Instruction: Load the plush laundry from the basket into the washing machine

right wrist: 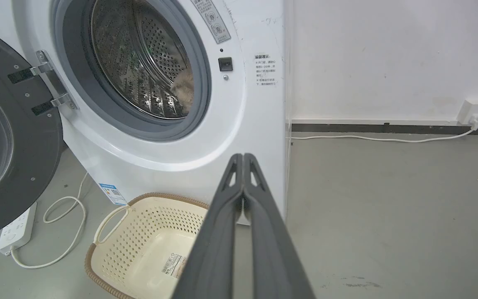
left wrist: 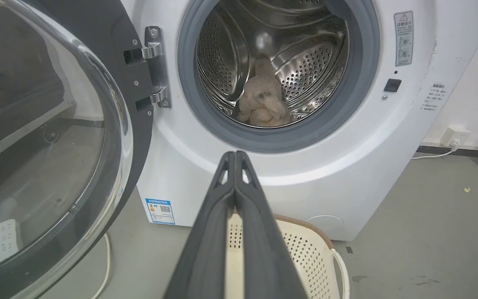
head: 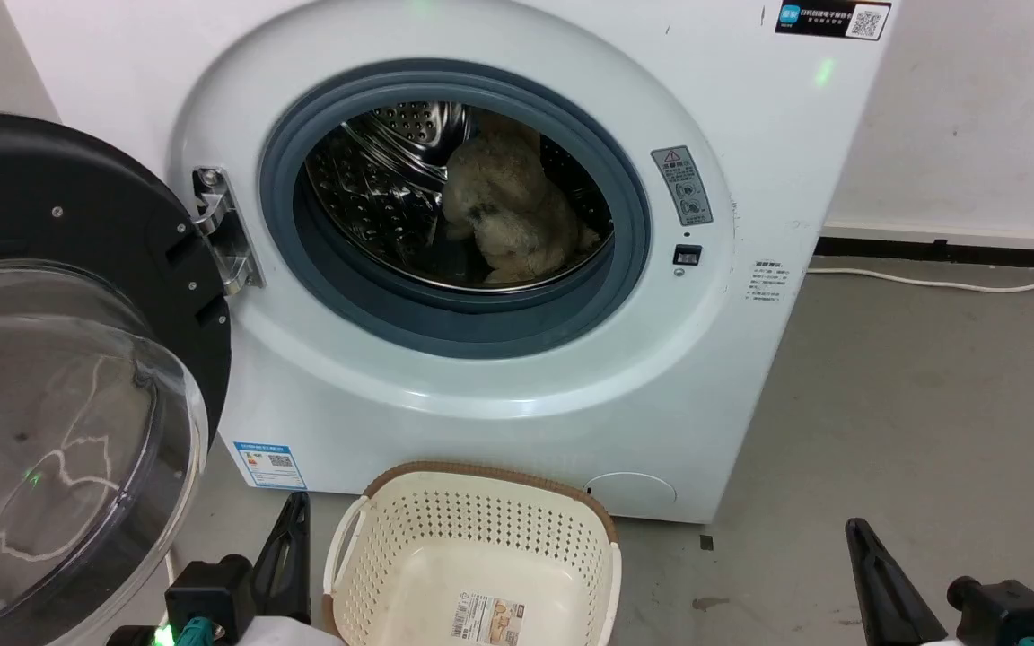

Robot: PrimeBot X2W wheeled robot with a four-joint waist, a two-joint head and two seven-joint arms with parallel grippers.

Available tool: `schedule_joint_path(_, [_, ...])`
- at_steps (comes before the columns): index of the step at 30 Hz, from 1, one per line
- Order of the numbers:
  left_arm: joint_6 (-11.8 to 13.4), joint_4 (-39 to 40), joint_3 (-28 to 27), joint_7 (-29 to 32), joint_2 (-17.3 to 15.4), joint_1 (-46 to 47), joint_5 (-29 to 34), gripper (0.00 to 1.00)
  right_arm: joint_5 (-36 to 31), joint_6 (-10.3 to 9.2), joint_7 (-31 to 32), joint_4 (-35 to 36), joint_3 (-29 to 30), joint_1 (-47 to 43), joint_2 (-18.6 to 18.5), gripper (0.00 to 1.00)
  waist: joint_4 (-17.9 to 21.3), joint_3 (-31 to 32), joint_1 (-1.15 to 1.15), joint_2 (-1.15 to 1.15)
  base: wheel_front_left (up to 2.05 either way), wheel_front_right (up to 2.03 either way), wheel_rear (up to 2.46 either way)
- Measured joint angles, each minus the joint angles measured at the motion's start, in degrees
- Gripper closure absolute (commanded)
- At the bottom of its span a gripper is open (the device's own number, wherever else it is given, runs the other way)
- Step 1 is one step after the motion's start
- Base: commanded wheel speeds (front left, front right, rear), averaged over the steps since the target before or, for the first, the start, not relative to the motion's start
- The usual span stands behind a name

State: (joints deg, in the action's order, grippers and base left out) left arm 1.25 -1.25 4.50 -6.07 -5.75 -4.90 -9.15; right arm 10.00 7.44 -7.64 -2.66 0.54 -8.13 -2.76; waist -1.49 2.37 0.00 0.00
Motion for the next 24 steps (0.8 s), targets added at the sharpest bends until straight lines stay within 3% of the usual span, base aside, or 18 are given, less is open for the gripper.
schedule_joint_path(24, [-0.40, 0.23, -1.25, 1.53, 0.91, 1.24, 2.52, 1.00, -2.52, 0.00, 2.01, 0.62, -0.12, 1.81, 0.00, 1.00, 0.41, -0.65, 0.00, 0.00, 0.00, 0.00, 0.00])
